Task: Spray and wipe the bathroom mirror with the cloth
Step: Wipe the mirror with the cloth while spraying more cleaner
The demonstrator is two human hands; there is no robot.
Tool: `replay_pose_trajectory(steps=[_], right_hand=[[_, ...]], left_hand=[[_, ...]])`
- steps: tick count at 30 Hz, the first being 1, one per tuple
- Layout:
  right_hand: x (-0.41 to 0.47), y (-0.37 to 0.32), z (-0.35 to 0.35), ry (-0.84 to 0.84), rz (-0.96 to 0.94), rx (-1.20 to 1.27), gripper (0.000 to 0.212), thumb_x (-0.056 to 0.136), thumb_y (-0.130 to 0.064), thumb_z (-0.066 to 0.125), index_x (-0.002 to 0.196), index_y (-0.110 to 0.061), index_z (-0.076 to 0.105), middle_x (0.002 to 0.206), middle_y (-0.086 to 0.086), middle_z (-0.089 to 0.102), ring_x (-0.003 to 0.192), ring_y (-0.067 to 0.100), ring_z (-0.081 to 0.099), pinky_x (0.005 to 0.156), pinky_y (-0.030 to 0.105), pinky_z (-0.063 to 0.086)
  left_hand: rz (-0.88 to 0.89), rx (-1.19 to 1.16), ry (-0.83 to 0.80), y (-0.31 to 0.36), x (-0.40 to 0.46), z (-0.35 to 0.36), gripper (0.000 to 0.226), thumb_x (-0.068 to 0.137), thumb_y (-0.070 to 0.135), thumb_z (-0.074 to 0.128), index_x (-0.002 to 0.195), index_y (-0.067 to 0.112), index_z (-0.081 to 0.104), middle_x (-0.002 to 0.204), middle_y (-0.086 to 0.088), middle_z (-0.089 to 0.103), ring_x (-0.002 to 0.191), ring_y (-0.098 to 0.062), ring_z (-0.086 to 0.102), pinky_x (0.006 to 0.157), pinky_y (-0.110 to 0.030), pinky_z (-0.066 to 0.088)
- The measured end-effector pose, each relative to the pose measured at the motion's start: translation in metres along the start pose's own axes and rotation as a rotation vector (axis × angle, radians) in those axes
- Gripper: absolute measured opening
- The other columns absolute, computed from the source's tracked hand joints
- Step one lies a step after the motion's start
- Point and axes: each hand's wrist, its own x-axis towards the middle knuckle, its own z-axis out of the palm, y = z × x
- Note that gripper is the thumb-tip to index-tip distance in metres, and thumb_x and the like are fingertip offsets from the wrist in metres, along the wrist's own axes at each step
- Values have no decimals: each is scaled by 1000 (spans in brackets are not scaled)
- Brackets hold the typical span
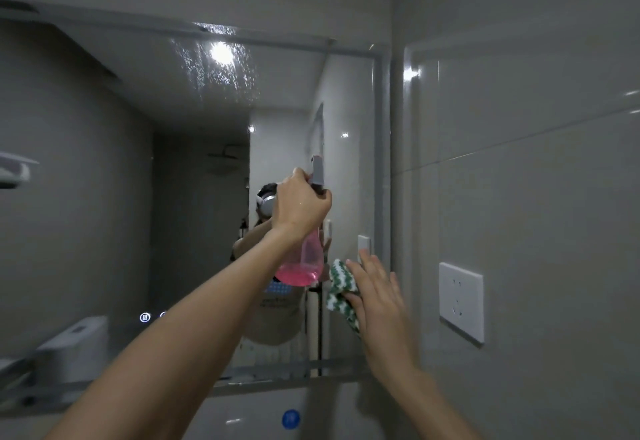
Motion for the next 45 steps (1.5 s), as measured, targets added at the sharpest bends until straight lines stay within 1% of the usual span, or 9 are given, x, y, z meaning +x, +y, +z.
replay_pose_trajectory(steps=[3,7,13,18,24,28,36,39,45], right_hand=[[-4,-1,2,17,3,21,64,71,-12,78,127,-19,50,138,3,49,128,19,40,106,50,31],[-8,2,-1,19,24,-3,67,65,-7,82,126,-14,56,135,8,54,127,22,43,99,57,27],[-4,5,-2,35,41,-24,60,70,-7,79,126,-12,57,137,8,51,127,21,40,101,53,28],[-4,-1,-1,40,49,-41,67,64,-11,83,125,-17,55,135,4,52,125,19,41,99,50,29],[-19,-1,-7,7,37,-58,69,64,-11,83,126,-18,51,135,7,54,123,26,51,99,54,29],[-24,-2,-13,10,59,-54,65,67,-8,81,126,-15,56,137,7,52,127,22,42,100,52,30],[-55,-13,-13,-100,99,7,50,79,-9,72,126,-9,58,139,12,49,129,27,39,104,52,23],[-69,-14,-11,-155,121,14,47,81,-7,69,126,-6,57,139,15,49,128,34,44,104,53,26],[-92,-16,-1,-252,192,35,42,88,-13,61,129,-8,56,143,13,45,132,32,41,108,50,26]], left_hand=[[-37,26,31,-3,3,0,22,84,21,59,98,4,57,91,-9,62,79,-22,56,66,-32,42],[10,-25,2,-6,-1,1,22,83,19,61,99,4,56,95,-10,62,84,-24,58,72,-36,50],[76,-99,-14,3,3,-12,19,85,13,60,100,2,56,90,-7,57,75,-17,54,67,-24,46],[96,39,-29,13,16,-14,12,85,17,57,90,8,52,81,-5,56,77,-26,60,69,-37,53],[104,76,-7,14,10,-9,20,83,19,59,96,4,54,88,-8,57,80,-25,55,70,-35,46],[116,-32,-51,7,-2,-8,17,83,16,59,96,6,55,90,-6,57,78,-20,51,67,-30,42],[10,-47,-142,-41,-67,1,13,83,17,59,80,12,48,78,-6,55,74,-22,50,68,-29,37],[-58,-48,-199,-65,-98,10,12,81,18,60,80,12,50,77,-6,58,73,-24,54,65,-30,39],[-195,-83,-242,-101,-149,23,9,78,15,61,80,11,54,75,-6,60,71,-22,57,63,-32,43]])
